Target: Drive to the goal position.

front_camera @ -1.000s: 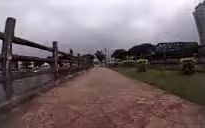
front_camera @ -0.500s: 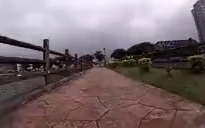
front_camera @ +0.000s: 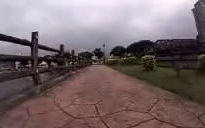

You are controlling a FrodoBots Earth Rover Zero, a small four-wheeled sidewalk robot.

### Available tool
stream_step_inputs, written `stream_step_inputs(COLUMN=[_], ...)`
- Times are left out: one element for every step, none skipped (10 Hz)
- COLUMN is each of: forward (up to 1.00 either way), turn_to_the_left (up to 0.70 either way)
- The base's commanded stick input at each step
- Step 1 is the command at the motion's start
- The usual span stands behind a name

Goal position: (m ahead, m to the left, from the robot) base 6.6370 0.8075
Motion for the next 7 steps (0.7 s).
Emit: stream_step_inputs(forward=[1.0,1.0,1.0,1.0,1.0,1.0,1.0], turn_to_the_left=[0.0,0.0,0.0,0.0,0.0,0.0,0.0])
